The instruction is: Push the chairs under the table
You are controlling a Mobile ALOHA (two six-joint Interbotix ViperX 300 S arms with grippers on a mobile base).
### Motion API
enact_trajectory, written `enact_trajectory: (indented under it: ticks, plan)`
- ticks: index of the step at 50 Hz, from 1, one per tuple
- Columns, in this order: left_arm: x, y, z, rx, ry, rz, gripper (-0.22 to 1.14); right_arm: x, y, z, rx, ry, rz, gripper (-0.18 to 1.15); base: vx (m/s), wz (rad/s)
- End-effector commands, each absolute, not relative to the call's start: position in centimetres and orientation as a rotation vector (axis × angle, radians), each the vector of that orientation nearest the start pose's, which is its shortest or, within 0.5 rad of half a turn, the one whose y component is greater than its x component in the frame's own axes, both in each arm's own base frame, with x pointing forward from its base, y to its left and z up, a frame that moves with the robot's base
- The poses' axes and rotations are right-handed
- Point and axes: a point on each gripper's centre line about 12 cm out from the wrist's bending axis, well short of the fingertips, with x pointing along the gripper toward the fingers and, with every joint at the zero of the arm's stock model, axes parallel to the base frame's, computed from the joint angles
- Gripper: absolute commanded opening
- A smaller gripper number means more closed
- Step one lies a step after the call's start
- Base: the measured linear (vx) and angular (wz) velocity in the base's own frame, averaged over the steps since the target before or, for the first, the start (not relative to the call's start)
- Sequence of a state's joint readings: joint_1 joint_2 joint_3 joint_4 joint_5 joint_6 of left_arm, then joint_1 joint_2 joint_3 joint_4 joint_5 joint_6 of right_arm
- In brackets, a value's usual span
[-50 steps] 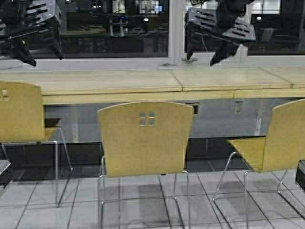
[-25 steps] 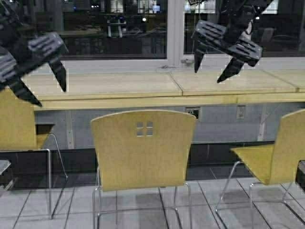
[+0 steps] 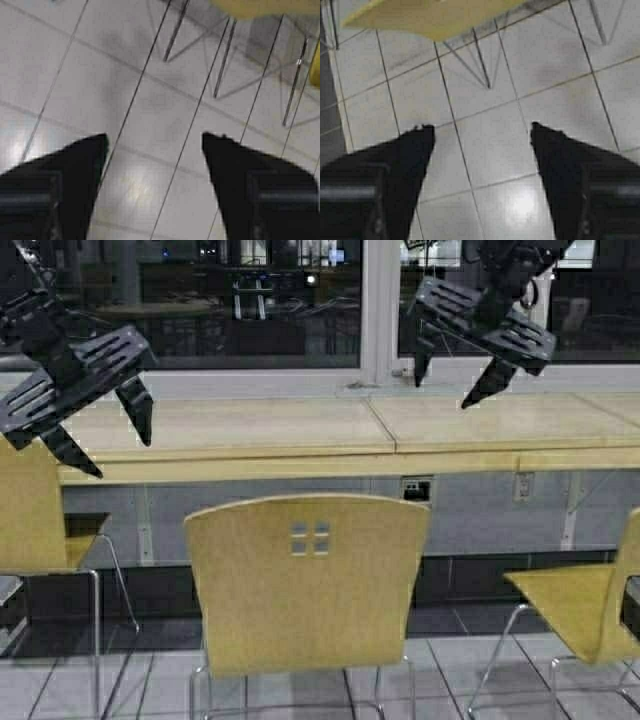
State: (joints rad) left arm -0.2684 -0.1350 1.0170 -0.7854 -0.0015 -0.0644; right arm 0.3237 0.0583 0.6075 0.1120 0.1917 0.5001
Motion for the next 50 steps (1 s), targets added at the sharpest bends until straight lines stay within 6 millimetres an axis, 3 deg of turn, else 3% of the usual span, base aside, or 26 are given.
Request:
enact_trajectory:
  ticks: [1,14,27,35,41,50]
  plan:
    - [28.4,-7.6,11.9,-0.68,0.868,0.129,0.92,37.4,13.1,16.3,0.448,0.877,0.073,0.93,0.29,0.04]
    - [28.5,-8.0,12.4,-0.712,0.862,0.127,0.92,37.0,12.7,15.8,0.451,0.894,0.059,0.93,0.31,0.02]
    - [28.4,-8.8,11.2,-0.768,0.905,0.159,0.92,36.6,12.6,16.0,0.467,0.896,0.055,0.93,0.28,-0.01]
    - [28.0,-10.3,10.1,-0.846,0.922,0.205,0.93,36.4,11.2,14.1,0.587,0.905,-0.028,0.93,0.23,0.05]
    - [28.1,-11.0,9.3,-0.932,0.941,0.259,0.93,36.8,11.4,12.3,0.727,0.924,-0.1,0.93,0.2,0.04]
    - [28.1,-14.0,8.4,-0.985,0.977,0.265,0.93,36.1,11.6,9.2,0.821,1.003,-0.19,0.93,0.17,0.02]
